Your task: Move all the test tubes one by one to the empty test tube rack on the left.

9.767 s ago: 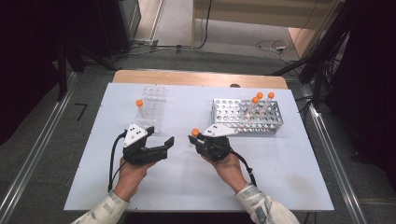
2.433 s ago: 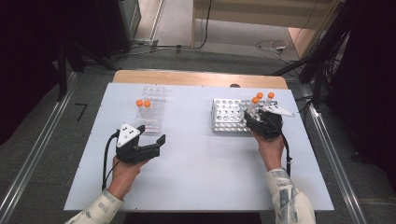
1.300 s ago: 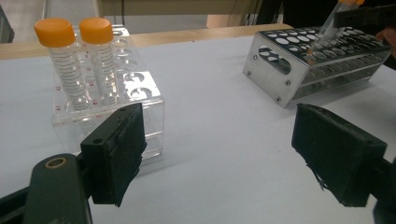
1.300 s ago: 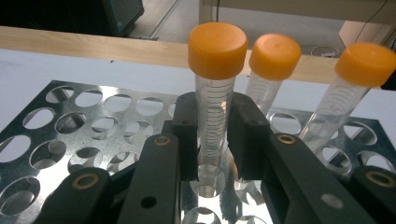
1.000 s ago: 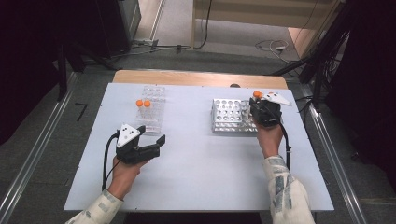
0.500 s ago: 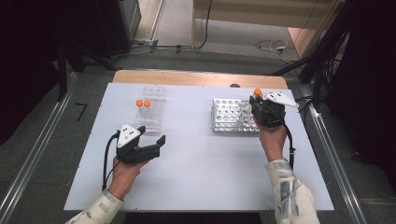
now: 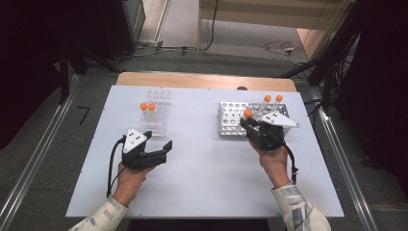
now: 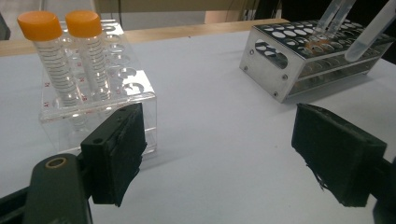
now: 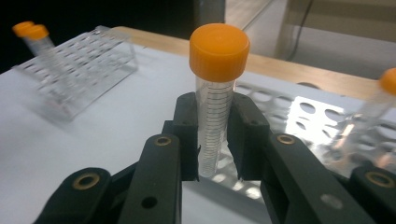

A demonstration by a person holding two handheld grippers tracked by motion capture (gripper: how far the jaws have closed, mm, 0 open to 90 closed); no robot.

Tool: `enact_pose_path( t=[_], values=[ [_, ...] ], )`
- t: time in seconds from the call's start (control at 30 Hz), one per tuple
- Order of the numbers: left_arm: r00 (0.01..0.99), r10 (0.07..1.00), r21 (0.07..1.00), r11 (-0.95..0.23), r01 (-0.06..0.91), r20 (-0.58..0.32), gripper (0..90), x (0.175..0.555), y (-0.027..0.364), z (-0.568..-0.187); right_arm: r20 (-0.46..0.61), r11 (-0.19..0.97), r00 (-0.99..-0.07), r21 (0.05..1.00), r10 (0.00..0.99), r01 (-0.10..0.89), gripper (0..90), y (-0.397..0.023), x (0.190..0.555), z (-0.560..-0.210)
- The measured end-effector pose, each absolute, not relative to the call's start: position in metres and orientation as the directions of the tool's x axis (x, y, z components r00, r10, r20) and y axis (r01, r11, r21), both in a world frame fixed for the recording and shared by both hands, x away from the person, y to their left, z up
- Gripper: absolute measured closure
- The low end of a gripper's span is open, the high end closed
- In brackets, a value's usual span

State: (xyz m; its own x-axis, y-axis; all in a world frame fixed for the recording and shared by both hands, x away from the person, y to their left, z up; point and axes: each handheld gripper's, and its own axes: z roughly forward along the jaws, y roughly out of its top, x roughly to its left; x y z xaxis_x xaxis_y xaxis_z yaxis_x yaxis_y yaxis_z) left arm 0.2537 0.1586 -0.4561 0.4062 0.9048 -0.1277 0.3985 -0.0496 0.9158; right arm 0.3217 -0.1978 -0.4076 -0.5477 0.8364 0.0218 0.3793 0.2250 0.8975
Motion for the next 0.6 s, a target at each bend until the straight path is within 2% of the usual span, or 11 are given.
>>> enact_pose_path(
  t=[0.27, 0.6],
  values=[
    [0.415, 0.902, 0.916, -0.056, 0.396, -0.124, 17.8, 0.252, 0.156, -0.456, 0.023, 0.301, -0.641, 0.869, 0.767, 0.392, 72.0, -0.165, 0.307, -0.426],
    [0.431, 0.893, 0.920, -0.049, 0.389, -0.134, 18.7, 0.250, 0.153, -0.454, 0.029, 0.359, -0.704, 0.845, 0.709, 0.396, 72.1, -0.135, 0.300, -0.440]
  ],
)
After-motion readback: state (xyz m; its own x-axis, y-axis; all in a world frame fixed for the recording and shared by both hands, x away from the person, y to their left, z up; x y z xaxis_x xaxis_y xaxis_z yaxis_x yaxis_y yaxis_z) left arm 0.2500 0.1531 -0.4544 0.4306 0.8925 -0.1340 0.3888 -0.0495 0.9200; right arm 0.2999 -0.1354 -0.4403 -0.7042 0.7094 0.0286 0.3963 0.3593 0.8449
